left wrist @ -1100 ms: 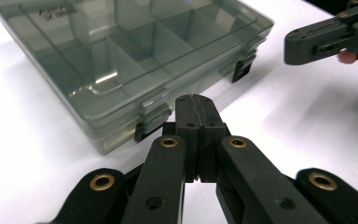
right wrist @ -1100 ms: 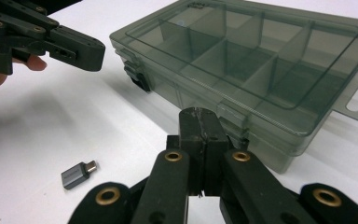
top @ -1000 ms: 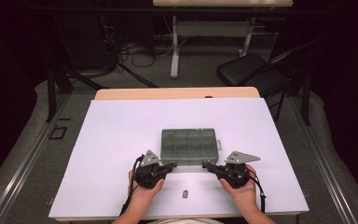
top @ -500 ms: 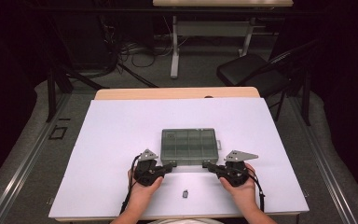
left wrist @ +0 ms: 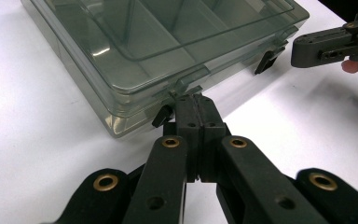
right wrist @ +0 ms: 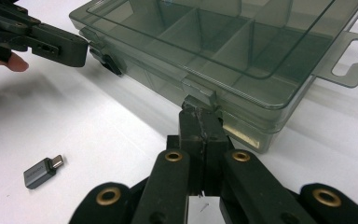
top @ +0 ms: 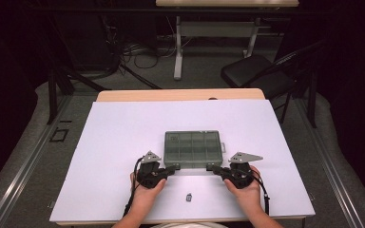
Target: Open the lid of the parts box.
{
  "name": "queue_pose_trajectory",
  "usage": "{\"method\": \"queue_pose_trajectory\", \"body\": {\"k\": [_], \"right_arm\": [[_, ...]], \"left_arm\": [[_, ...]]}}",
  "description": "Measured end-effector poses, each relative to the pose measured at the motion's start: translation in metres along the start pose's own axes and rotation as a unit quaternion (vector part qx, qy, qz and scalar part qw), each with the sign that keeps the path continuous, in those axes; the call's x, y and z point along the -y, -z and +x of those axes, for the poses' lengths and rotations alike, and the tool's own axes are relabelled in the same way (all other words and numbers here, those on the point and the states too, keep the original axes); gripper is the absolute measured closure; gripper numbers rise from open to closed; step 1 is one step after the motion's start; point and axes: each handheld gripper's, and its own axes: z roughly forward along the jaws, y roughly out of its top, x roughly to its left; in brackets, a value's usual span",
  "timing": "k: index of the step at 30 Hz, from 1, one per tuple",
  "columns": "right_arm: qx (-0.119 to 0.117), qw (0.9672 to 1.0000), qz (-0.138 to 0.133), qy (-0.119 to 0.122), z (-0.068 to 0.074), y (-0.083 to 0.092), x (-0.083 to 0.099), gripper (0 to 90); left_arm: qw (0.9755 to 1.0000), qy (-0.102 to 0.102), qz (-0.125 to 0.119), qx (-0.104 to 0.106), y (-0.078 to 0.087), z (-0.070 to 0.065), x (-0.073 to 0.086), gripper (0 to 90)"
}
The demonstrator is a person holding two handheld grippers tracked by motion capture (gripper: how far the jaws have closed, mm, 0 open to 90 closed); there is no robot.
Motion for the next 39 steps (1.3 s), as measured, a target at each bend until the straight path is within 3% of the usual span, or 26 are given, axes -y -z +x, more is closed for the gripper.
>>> {"method": "queue_pose_trajectory", "body": {"k": [23, 30, 39], "right_arm": [[0.007, 0.9999, -0.007, -0.005, -0.0021, -0.0009, 0.0001, 90.0], [0.012, 0.9996, -0.025, -0.004, -0.0022, 0.0030, -0.0025, 90.0], [0.019, 0.9990, -0.040, -0.002, -0.0033, 0.0049, -0.0078, 90.0]], "left_arm": [[0.9999, -0.008, -0.006, -0.009, -0.0009, -0.0023, -0.0002, 90.0], [0.9991, -0.009, -0.036, -0.019, 0.0043, -0.0022, -0.0034, 90.0], [0.9980, -0.025, -0.046, -0.036, 0.0070, -0.0056, -0.0068, 90.0]]}}
